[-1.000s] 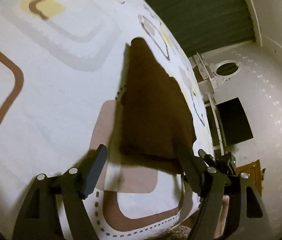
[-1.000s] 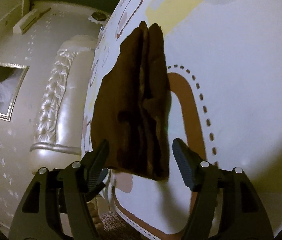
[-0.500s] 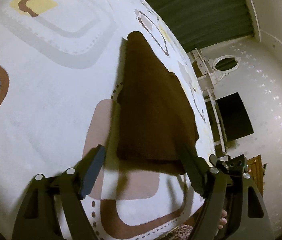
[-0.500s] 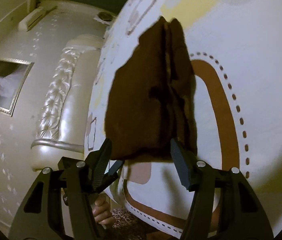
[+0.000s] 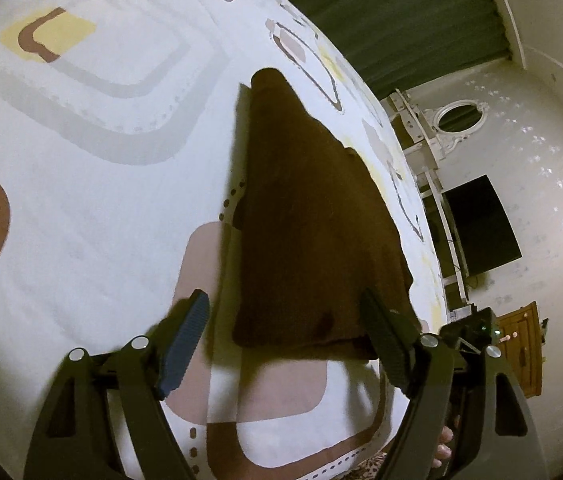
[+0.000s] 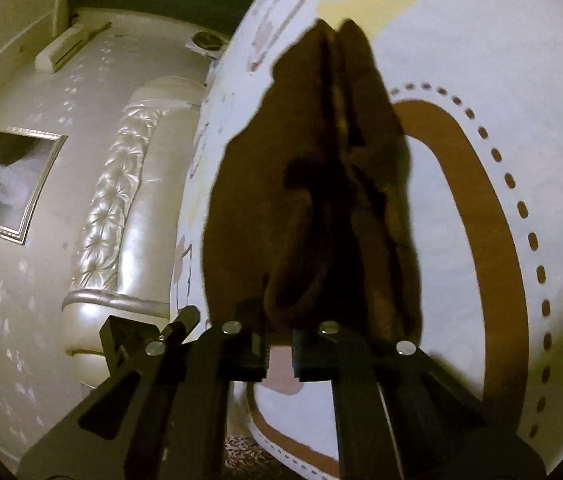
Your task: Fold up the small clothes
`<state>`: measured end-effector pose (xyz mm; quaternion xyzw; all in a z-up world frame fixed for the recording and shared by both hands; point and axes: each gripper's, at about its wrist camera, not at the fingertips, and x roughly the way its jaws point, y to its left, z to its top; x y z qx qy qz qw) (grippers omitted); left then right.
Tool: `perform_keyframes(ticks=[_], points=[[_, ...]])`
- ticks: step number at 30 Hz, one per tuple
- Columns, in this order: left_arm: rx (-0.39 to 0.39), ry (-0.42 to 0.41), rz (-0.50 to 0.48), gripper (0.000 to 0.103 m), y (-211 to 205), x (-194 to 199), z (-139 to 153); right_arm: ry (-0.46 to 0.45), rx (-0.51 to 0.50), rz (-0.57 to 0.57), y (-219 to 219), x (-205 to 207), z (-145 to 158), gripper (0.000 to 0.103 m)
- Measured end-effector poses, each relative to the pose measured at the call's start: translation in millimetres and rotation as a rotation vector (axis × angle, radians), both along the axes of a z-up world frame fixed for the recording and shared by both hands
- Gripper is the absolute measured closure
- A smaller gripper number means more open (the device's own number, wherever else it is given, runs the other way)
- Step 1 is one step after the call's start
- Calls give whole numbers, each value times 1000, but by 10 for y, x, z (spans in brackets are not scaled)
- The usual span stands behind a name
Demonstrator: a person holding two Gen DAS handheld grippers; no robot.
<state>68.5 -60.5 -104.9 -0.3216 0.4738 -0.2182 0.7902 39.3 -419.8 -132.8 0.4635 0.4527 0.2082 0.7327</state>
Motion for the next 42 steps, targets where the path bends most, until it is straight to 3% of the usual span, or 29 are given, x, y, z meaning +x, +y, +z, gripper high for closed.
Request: perform_keyframes(ticks=[3,9,14,19,22,29,33,37,39,42], points=[[17,12,-3,26,31,16,-42,5,-8,-12,-30,-68,4,98],[50,5,-26,26,14,28,-60,80,10,-49,-131,-137,-343,98],[41,13,-61,26,51,46,-11,78,-12,10,-90,-132,-244,93],[17,7,-57,26,191,175,32,7,-76,21,-249,-155,30,49],[-8,42,-60,23,196,343,-50,-7,-68,-33,-446,-10,30,36],[-52,50,-125,22,-81,609,-126,0,21,-4,-397,447,-161,36],[-64,40,-182,22,-301,620,-151,-5,-27,50,-205,588,-171,39],[80,28,-204,53,-477,534,-156,24,-73,72,-149,637,-207,73],[101,33,-214,67,-463,539,-142,22,-68,77,-188,627,-202,80],[105,60,-199,73,-445,534,-91,0,-69,78,-198,586,-122,84]])
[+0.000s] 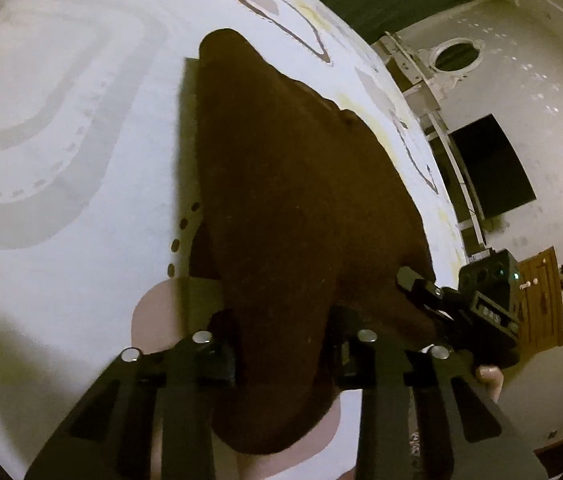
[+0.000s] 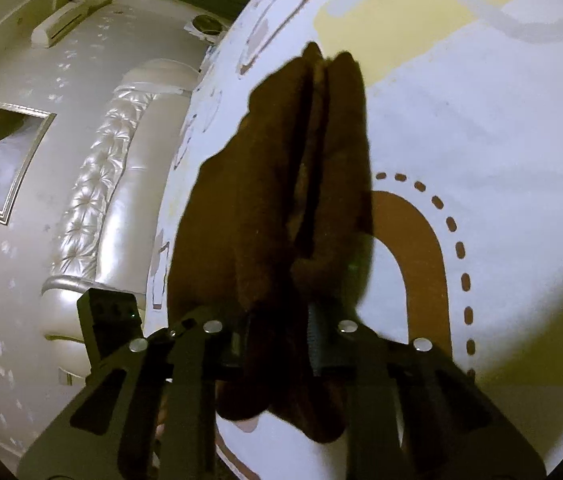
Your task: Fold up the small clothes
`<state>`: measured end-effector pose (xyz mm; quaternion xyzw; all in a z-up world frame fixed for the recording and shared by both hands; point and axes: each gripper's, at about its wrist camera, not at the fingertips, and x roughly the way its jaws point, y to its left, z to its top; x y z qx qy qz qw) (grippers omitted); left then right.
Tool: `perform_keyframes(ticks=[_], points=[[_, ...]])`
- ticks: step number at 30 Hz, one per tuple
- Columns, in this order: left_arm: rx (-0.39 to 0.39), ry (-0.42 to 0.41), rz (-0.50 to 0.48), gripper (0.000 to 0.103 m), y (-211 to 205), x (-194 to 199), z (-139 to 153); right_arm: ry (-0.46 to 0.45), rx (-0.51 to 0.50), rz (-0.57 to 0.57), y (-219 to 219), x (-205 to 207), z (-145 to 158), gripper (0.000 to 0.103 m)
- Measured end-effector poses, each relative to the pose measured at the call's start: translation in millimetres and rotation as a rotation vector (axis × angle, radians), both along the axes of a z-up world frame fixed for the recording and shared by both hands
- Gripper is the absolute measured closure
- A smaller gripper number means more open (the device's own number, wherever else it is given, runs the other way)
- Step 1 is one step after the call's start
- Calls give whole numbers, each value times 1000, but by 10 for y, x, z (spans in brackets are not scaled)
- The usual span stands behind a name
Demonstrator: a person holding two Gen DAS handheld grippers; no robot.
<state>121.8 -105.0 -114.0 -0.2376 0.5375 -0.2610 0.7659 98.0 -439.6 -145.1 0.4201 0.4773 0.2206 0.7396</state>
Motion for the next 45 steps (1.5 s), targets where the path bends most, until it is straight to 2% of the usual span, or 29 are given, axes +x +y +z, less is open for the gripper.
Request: perform_keyframes(ticks=[5,10,18,35,41,45], points=[[5,11,26,75,-11,-92,82,-20,15,-2,-12,-81,66,85],[13,14,16,75,-14,-227,50,-10,32,8,-69,-196,-41,85],[25,6,10,75,-39,-173,6,8,63,-1,-123,-221,-208,85],[34,-18,3,74,-40,-227,-21,9,75,-5,-154,-229,-209,85],[42,-34,0,73,-58,-230,-15,13,82,-8,-158,-228,-209,84],[57,-64,-3,68,-76,-261,9,13,88,-14,-185,-251,-206,82]])
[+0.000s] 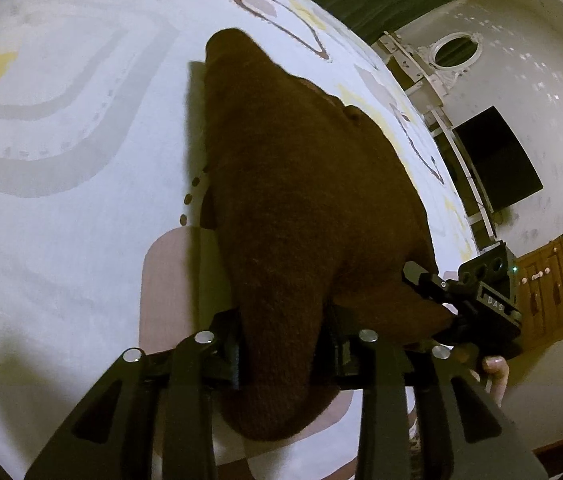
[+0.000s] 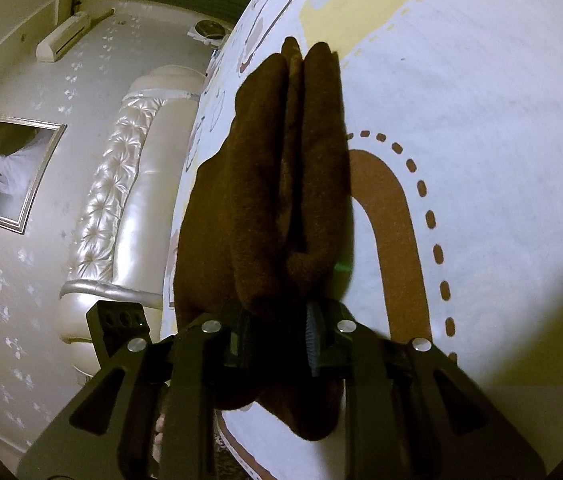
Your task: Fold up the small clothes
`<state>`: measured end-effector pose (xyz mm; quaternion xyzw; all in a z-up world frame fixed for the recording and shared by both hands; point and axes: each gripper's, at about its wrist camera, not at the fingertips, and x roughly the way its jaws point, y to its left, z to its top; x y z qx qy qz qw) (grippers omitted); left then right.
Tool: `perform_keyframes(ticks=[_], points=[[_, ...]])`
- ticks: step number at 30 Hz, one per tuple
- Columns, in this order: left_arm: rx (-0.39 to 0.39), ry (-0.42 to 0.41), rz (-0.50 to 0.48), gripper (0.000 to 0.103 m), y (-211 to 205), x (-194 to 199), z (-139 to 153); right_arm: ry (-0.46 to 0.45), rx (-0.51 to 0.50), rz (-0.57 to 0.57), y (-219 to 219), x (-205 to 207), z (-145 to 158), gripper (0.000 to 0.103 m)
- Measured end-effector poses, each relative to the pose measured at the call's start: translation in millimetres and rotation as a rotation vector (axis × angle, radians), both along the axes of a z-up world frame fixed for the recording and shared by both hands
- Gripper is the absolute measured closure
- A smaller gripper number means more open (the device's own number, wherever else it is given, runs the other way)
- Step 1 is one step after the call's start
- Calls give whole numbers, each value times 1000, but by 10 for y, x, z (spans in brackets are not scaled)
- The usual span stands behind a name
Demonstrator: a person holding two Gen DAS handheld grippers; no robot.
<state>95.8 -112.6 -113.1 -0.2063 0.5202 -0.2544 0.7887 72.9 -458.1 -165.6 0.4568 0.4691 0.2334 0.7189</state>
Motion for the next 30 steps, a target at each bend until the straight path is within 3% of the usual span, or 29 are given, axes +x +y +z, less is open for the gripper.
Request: perform_keyframes(ticks=[6,12,18,25,30], points=[[101,-63,30,49,-35,-128,128,0,-60,-20,-29,-145,129,75],[229,-153,110,28,-2,-375,315,-28,-271,-50,63,-443,420,53],[347,-231,153,25,-49,-650,475,-50,-513,-31,306,-692,637,40],[409,-279,203,23,-48,-942,620,-89,-692,-24,578,-893,806,38],[437,-290,223,22,-40,-1111,700,-116,-737,-34,704,-1002,919,35]])
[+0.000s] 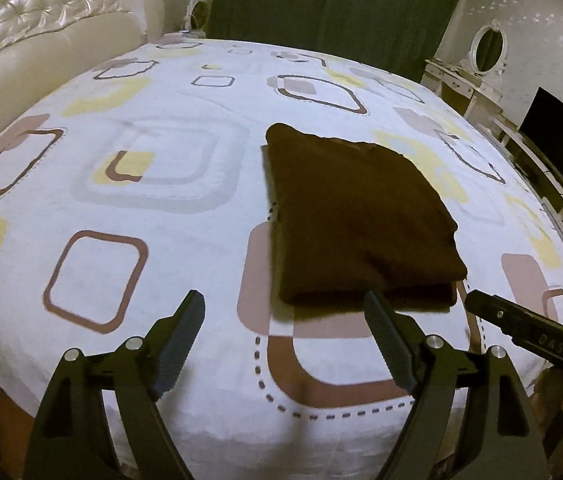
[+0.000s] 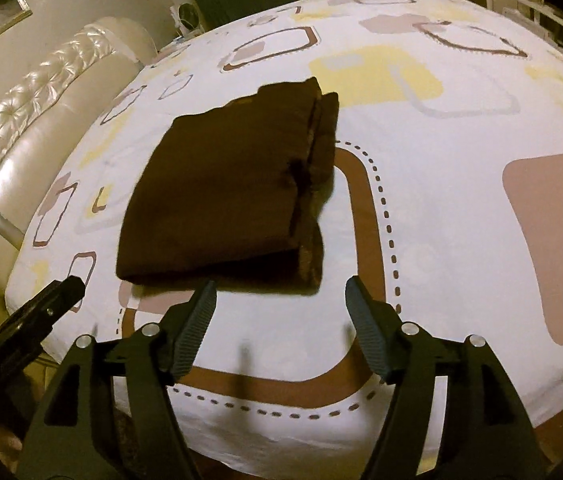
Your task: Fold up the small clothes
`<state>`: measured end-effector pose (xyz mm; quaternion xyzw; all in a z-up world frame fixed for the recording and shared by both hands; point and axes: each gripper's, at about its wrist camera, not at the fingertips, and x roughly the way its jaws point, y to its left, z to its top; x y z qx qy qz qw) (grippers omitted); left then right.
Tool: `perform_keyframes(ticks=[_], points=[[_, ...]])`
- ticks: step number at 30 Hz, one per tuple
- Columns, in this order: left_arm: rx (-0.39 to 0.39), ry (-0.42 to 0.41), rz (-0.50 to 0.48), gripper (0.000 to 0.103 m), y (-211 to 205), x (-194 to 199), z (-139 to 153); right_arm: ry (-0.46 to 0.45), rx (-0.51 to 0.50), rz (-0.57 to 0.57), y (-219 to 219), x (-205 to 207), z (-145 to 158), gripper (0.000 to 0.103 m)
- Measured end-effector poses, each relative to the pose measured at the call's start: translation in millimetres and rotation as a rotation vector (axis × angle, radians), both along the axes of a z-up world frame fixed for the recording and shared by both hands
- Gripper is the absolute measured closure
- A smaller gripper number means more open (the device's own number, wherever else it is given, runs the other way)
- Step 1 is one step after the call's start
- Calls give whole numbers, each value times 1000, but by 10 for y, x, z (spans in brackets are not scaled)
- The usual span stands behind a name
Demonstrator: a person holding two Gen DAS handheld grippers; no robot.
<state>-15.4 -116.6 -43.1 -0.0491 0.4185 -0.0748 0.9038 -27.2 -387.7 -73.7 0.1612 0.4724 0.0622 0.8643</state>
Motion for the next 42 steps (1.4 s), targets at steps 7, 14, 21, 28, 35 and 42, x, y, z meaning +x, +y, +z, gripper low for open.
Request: perform_keyframes(ticks=[7,14,21,28,35,42], points=[[30,-21,21,20,17,-158,83,-30,-37,13,136,-91,116,32],[69,-17,55,20,50,-205,84,-20,-51,16,193,-144,104,32],[68,10,65,20,64,-203,47,-13,-60,19,219,-168,77,32],[79,3,68,20,59,-212,51,-7,-64,26,240,-184,54,32],[82,1,61,17,43,-204,49,-7,-66,31,253,-184,51,32],[77,1,56,17,38,-204,45,-5,-65,31,262,-186,50,32]])
